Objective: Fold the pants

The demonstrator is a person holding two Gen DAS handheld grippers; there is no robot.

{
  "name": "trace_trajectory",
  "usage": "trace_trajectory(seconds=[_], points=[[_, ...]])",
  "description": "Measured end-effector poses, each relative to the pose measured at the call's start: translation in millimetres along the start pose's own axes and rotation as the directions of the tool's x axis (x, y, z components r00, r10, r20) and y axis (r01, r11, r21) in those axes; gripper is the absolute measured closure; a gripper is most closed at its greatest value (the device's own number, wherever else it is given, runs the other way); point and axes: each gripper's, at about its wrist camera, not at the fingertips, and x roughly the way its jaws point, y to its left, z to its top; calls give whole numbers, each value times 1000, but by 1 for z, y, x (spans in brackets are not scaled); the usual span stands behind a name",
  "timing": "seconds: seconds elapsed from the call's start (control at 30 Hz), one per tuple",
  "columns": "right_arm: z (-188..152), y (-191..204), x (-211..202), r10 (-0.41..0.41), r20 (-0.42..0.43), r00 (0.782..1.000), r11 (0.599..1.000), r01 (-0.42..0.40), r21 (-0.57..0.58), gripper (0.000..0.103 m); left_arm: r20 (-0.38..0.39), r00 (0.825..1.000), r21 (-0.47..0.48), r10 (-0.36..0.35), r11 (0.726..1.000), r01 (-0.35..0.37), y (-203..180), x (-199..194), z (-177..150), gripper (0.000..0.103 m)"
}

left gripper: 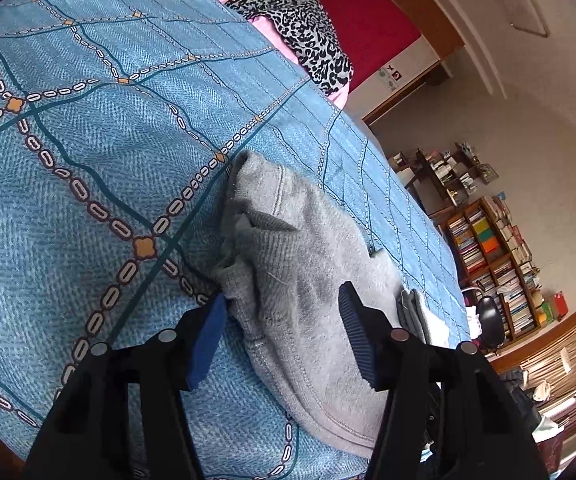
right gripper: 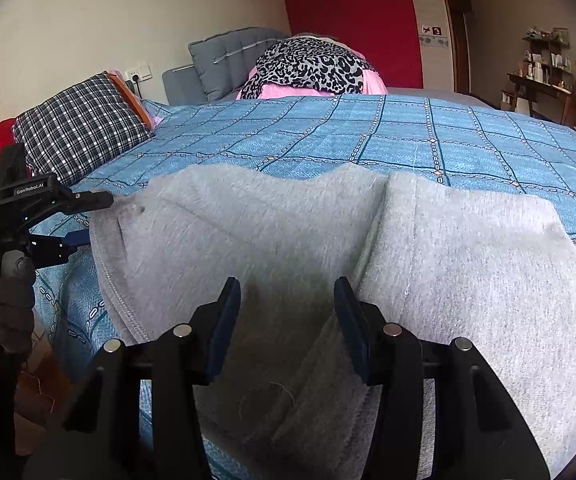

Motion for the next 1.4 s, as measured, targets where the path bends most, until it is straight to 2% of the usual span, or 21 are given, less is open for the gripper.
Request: trace_trajectory(seconds=[0.13, 0.3, 0.33, 0.37, 0.53, 0.7, 0.87, 1.1, 1.4], points=[[-1, -1, -2, 5, 3, 1000, 1000, -5, 2, 53, -41, 998, -22, 57, 998, -58, 4, 11, -3, 38], [-2, 2, -2, 2, 10, 1000, 1000, -1, -7, 53, -41, 997, -34, 66, 997, -67, 3, 15, -5, 40], [-2, 3, -3, 2, 14, 1000, 1000, -1, -11, 53, -42, 997, -32, 68, 997, -70, 2, 17, -5, 52], [-3, 4, -5, 5, 19, 1000, 1000, -5, -14, 53, -49, 996, -32, 78, 996, -79, 1, 19, -3, 71], [-4, 6, -17, 17, 50, 999, 1000, -16, -22, 53, -38, 998, -22, 55, 998, -56, -4, 19, -2, 79], [-8, 8, -36, 20, 101, 995, 999, -14, -52, 53, 19, 999, 50, 40, 998, -41, -26, 6, 1, 80], [-12, 3, -52, 57, 129, 990, 998, -51, -48, 53, 73, 997, 147, -1, 989, -10, -62, -8, 2, 80], [-23, -22, -56, 69, 123, 990, 997, -74, 34, 53, 70, 995, 296, -71, 954, 47, -125, -6, -4, 80], [-29, -66, -81, 17, 195, 981, 988, -47, 148, 53, -35, 989, 466, -140, 873, 140, -213, 21, -37, 81]])
